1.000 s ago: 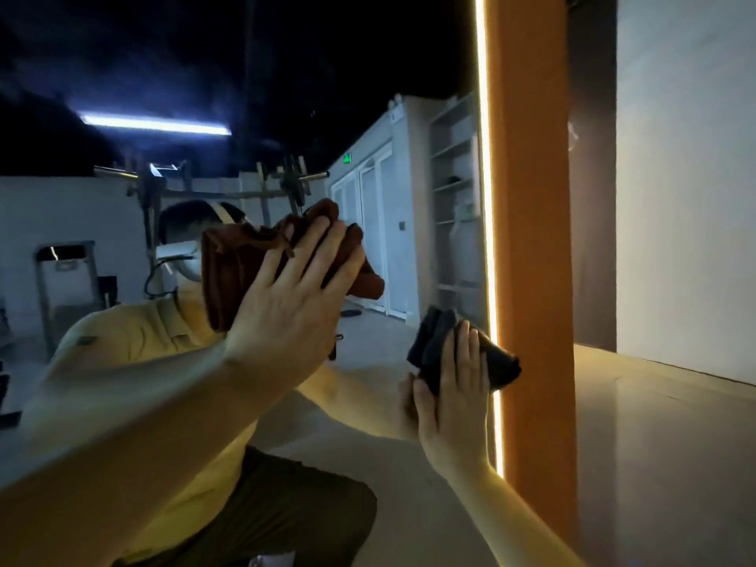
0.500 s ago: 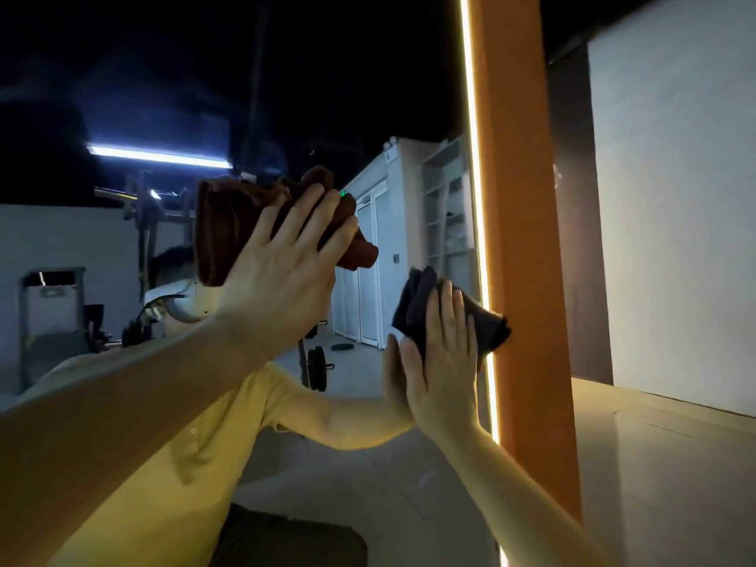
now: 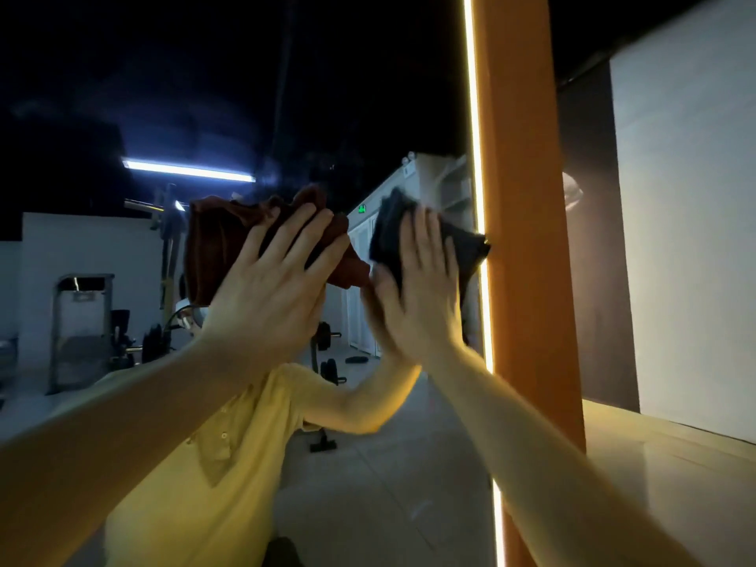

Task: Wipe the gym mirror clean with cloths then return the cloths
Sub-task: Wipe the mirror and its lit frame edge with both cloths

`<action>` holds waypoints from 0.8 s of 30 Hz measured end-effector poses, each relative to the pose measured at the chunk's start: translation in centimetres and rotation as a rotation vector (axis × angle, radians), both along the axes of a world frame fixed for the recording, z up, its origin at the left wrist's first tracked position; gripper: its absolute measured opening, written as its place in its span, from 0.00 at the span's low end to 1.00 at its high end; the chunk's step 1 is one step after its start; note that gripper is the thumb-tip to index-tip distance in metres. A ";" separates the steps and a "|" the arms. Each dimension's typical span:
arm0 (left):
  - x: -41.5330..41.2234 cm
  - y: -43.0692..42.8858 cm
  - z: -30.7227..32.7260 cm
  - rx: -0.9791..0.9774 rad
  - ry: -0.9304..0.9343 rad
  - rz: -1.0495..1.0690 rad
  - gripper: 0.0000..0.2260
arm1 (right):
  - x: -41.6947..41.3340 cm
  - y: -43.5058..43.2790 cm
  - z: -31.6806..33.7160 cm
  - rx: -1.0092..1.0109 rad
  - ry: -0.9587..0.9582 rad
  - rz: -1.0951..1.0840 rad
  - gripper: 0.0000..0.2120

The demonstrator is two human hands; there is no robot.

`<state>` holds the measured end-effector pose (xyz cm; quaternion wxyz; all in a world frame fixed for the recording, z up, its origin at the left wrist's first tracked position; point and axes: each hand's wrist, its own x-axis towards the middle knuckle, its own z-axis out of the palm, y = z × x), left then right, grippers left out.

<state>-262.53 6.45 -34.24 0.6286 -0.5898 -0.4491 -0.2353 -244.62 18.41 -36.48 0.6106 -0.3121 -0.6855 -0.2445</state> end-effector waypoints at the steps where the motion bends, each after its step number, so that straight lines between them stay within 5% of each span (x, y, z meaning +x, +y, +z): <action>1: 0.0 0.0 0.0 0.011 -0.009 0.001 0.25 | 0.0 0.1 -3.9 0.057 -0.102 0.016 0.33; 4: -0.1 -0.2 -0.2 -0.004 -0.026 -0.006 0.26 | 2.9 1.0 -9.7 0.106 -0.311 -0.011 0.32; 10: -0.3 0.2 -0.2 -0.009 0.001 -0.004 0.26 | 3.1 1.3 9.0 -0.055 0.042 -0.032 0.31; 12: -0.4 0.2 -0.2 0.023 -0.017 -0.049 0.25 | 0.8 0.4 10.4 -0.032 0.087 0.040 0.30; 18: -2.0 -1.2 0.0 0.119 -0.224 -0.176 0.21 | 0.9 -0.3 -6.8 0.275 -0.510 0.097 0.27; 24: -4.4 -2.2 1.1 -0.001 -0.056 -0.090 0.23 | 3.9 1.9 9.9 0.004 -0.029 -0.074 0.31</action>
